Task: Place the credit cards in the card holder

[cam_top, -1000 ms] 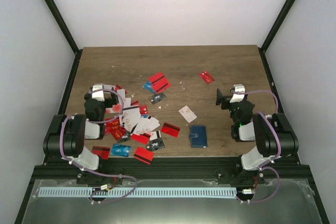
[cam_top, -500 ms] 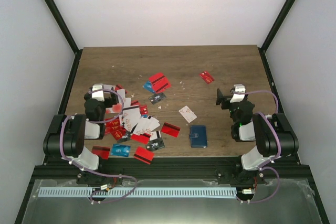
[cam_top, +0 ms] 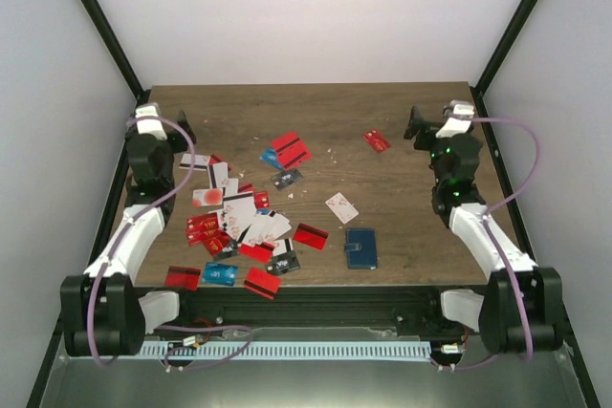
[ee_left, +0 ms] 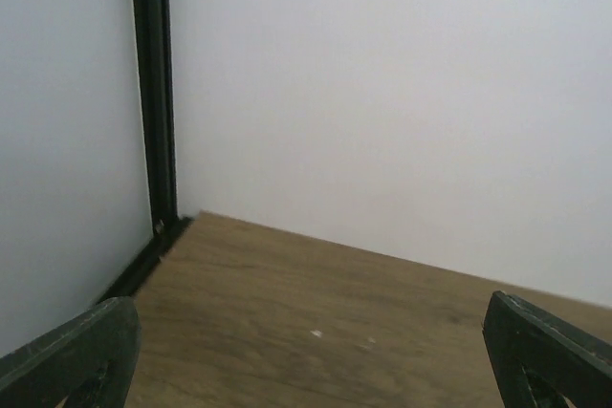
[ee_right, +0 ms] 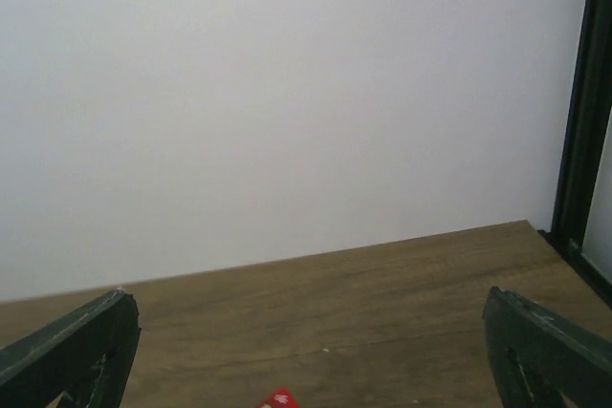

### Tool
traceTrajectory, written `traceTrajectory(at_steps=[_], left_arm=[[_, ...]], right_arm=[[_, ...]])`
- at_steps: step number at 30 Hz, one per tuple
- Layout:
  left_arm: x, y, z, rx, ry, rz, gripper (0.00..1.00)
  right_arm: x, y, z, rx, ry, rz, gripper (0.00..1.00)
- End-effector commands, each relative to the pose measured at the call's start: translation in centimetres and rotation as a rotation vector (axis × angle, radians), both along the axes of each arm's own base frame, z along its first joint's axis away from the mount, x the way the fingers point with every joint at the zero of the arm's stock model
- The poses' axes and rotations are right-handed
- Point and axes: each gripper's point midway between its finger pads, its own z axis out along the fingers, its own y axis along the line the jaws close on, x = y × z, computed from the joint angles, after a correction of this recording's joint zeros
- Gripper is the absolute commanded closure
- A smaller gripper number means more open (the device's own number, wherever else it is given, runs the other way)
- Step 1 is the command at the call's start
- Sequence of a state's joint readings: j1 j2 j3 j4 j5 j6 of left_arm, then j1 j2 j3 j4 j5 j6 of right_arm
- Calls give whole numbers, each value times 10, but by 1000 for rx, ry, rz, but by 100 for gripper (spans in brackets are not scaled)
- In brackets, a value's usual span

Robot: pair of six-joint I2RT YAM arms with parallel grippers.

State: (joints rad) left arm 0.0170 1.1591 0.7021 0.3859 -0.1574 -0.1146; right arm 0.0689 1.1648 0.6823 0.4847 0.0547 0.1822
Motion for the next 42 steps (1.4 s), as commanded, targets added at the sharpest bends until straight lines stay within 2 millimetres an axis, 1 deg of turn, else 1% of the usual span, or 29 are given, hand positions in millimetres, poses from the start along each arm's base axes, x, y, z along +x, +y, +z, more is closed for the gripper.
traceTrajectory(at_steps=[1, 3, 5, 6, 8, 10, 11, 13, 15, 17, 19, 21, 22, 23, 24, 28, 31, 33, 36, 39, 42], left_arm=[[-21, -5, -17, -281, 188, 28, 0], [-27, -25, -9, -362, 174, -80, 0], [-35, -33, -11, -443, 174, -119, 0], [-37, -39, -15, -463, 197, -150, 0], [-40, -51, -38, -513, 310, -187, 0], [-45, -71, -69, -570, 457, -252, 0], [-49, -84, -83, -587, 518, -293, 0], [-60, -110, -101, -569, 591, -331, 0], [-74, -138, -107, -506, 630, -354, 0], [-90, -166, -111, -484, 662, -399, 0], [-105, -189, -118, -488, 698, -443, 0], [-121, -213, -128, -464, 743, -498, 0], [-124, -219, -133, -462, 757, -500, 1], [-130, -230, -137, -464, 770, -522, 1], [-139, -247, -146, -446, 804, -565, 2], [-167, -296, -173, -411, 906, -687, 6], [-183, -325, -184, -385, 941, -744, 6], [-190, -341, -187, -368, 948, -771, 7], [-198, -362, -194, -366, 965, -820, 13], [-206, -379, -203, -354, 984, -872, 18], [-211, -392, -210, -355, 994, -915, 23]], right_arm=[[-16, 14, -5, 172, 192, 67, 0], [-24, 23, 0, 222, 224, 114, 0], [-32, 33, 1, 234, 269, 170, 0], [-35, 32, -3, 259, 308, 158, 0], [-45, 34, -12, 296, 384, 156, 0], [-57, 39, -28, 336, 470, 173, 0], [-64, 42, -39, 367, 526, 170, 0], [-79, 49, -63, 405, 630, 175, 0], [-97, 59, -95, 426, 748, 181, 0], [-114, 73, -120, 442, 839, 210, 0], [-131, 89, -138, 444, 899, 243, 0], [-148, 99, -151, 446, 932, 249, 0], [-155, 103, -159, 442, 951, 247, 0], [-161, 106, -165, 445, 966, 239, 0], [-168, 110, -171, 444, 981, 243, 0], [-190, 113, -200, 435, 1062, 222, 0], [-207, 117, -215, 428, 1111, 224, 0], [-214, 117, -222, 412, 1133, 217, 0], [-216, 115, -228, 390, 1158, 202, 0], [-222, 115, -234, 381, 1196, 202, 5], [-227, 107, -239, 351, 1218, 167, 10]])
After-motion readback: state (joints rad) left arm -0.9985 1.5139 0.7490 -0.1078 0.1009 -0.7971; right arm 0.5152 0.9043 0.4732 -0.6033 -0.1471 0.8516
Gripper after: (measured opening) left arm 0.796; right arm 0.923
